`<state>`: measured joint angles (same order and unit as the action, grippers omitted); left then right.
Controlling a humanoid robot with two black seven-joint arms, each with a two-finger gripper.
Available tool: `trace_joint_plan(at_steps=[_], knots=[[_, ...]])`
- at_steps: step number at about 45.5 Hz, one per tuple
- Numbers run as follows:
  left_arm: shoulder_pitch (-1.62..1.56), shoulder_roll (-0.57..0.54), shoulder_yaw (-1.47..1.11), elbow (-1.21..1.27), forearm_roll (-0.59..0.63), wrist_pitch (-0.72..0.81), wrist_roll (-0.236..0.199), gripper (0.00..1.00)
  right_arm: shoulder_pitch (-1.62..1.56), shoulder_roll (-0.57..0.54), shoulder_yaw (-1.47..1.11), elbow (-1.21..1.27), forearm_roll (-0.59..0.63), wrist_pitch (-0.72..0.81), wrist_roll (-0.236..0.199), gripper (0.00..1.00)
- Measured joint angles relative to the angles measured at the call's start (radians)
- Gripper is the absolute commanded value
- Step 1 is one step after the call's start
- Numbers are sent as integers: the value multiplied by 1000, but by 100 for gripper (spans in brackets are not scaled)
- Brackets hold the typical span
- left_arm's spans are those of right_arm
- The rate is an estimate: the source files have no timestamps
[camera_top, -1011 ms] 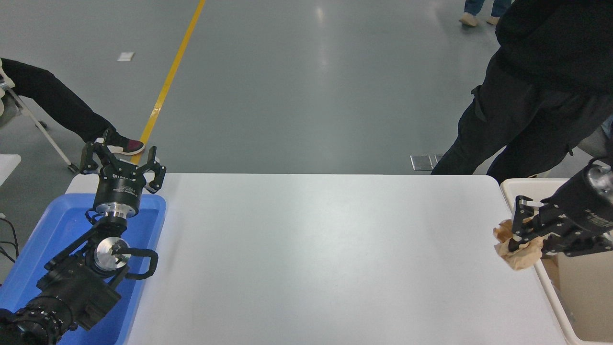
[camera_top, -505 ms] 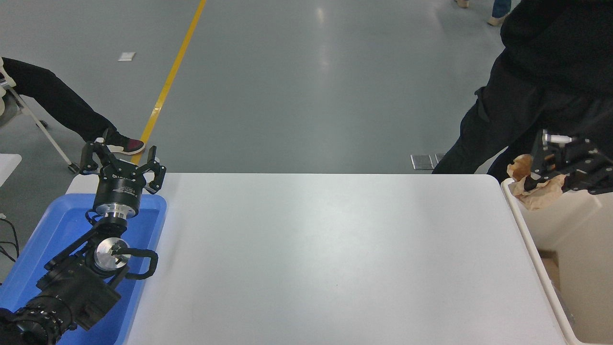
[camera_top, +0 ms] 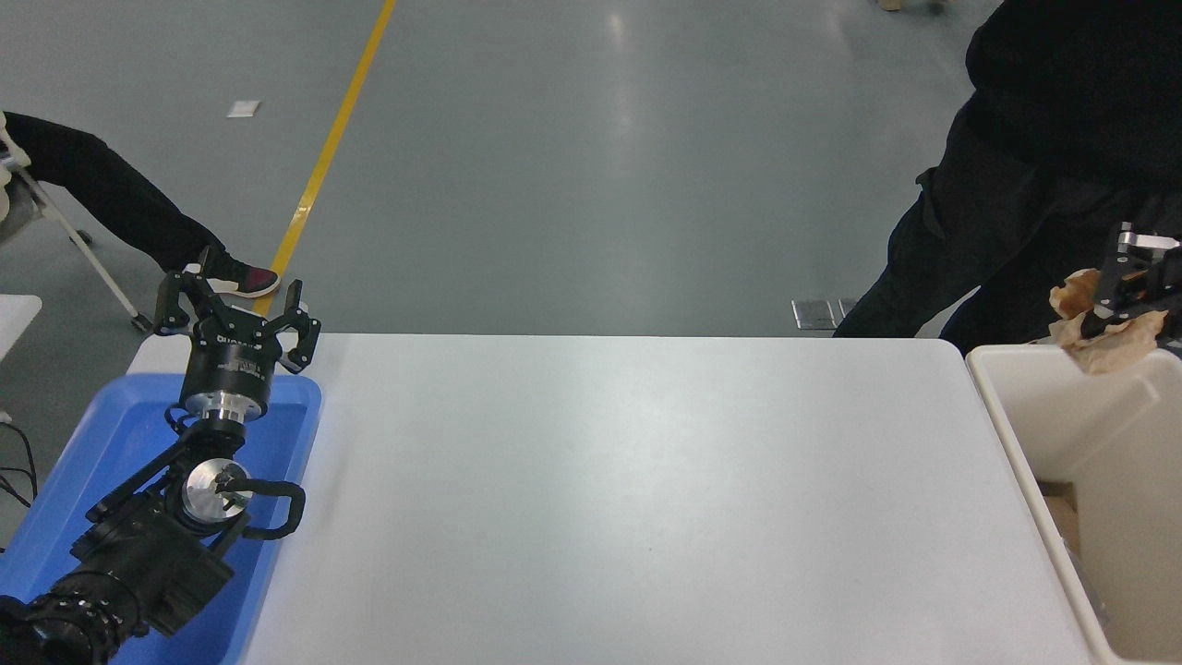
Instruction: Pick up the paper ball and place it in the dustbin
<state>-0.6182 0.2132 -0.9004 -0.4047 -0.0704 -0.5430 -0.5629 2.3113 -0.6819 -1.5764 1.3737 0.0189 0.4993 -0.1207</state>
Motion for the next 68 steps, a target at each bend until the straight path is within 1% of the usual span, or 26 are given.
trace_joint_plan(at_steps=[5,11,21,24,35,46,56,64,65,68], knots=[[0,0,0,0,0,0,0,99,-152,-32,21,-99,-1,-109,1,0],[0,0,0,0,0,0,0,99,-348,-58,88,-224,-1,-199,2,0],[0,0,0,0,0,0,0,99,-756,-80,311,-476,-2,-345,3,0],[0,0,0,0,0,0,0,99,-832,-75,356,-533,-3,-367,2,0],[0,0,0,0,0,0,0,99,-1180,-1,559,-842,-1,-437,3,0],[0,0,0,0,0,0,0,99,-1444,118,685,-1137,-1,-474,5,0],[0,-1,0,1,0,0,0,99,-1561,190,724,-1251,0,-522,6,0],[0,-1,0,1,0,0,0,99,-1601,223,736,-1294,1,-542,5,0],[0,-1,0,1,0,0,0,99,-1603,225,736,-1296,1,-543,6,5],[0,-1,0,1,0,0,0,99,-1610,232,739,-1303,1,-548,5,48]])
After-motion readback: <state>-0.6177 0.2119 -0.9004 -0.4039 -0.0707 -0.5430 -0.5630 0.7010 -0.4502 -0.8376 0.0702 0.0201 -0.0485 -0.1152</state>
